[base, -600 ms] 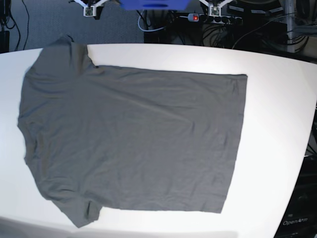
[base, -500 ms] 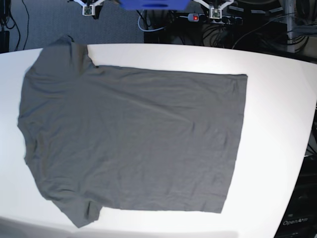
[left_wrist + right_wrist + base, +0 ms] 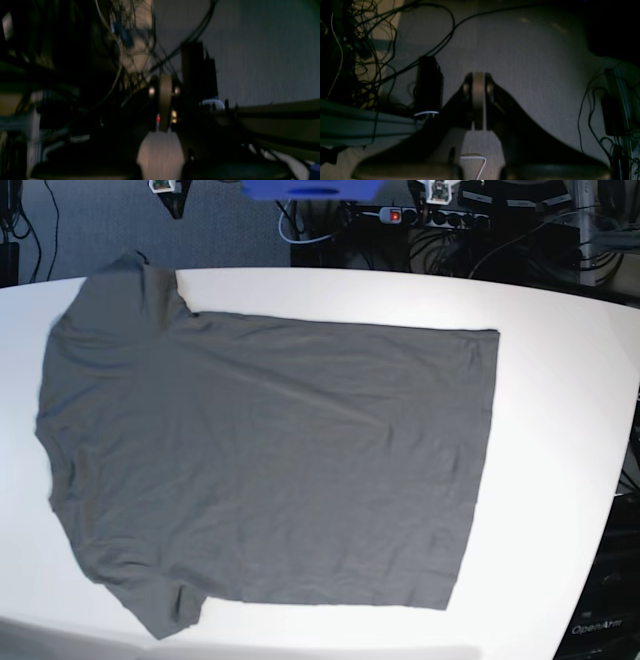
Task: Fold the T-shirt properly
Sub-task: 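Start moving the right gripper down toward the grey T-shirt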
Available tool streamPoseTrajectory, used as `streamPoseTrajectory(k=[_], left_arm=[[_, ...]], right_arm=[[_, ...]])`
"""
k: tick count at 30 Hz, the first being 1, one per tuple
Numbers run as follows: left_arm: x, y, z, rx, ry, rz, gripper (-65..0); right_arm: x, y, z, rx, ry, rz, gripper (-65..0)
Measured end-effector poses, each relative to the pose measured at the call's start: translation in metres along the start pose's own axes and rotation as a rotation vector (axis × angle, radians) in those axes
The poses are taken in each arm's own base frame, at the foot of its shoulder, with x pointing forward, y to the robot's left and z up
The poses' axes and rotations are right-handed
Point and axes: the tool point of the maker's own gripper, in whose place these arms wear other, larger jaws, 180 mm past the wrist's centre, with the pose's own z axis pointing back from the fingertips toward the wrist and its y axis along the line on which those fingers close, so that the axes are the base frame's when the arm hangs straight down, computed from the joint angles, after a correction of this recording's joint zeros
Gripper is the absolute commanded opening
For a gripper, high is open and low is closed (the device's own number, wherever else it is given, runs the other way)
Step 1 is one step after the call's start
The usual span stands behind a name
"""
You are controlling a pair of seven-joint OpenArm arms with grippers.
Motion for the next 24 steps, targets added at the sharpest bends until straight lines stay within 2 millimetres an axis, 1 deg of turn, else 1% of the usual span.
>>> streamPoseTrajectory(k=[3,7,9,11,15,17,19,24], left_arm=[[0.0,-0.001,0.016,-0.005,-0.03,-0.002,-63.9],[0.001,0.0,0.015,-0.002,-0.033,-0.001,-63.9],[0.005,0.0,0.011,0.001,-0.047,0.001,-63.9],[0.005,0.001,0.011,0.002,-0.048,-0.001,-63.9],[0.0,0.002,0.019,0.002,-0.034,-0.002,-63.9],[-0.002,0.002,0.022,0.002,-0.027,-0.002,-63.9],[-0.003,0.002,0.023,0.002,-0.029,-0.002,-63.9],[-0.003,0.002,0.023,0.001,-0.028,-0.002,-63.9]], right_arm=[[0.001,0.0,-0.001,0.0,-0.004,0.0,-64.4],[0.001,0.0,-0.001,0.0,-0.004,0.0,-64.3],[0.004,0.0,-0.006,-0.001,-0.014,-0.001,-64.3],[0.008,0.0,-0.012,-0.002,-0.028,-0.002,-64.3],[0.013,0.0,-0.015,-0.002,-0.045,0.0,-64.3],[0.017,-0.001,-0.012,0.0,-0.069,0.006,-64.3],[0.024,-0.002,-0.009,0.006,-0.107,0.015,-64.3],[0.051,-0.005,-0.004,0.013,-0.224,0.035,-64.0]])
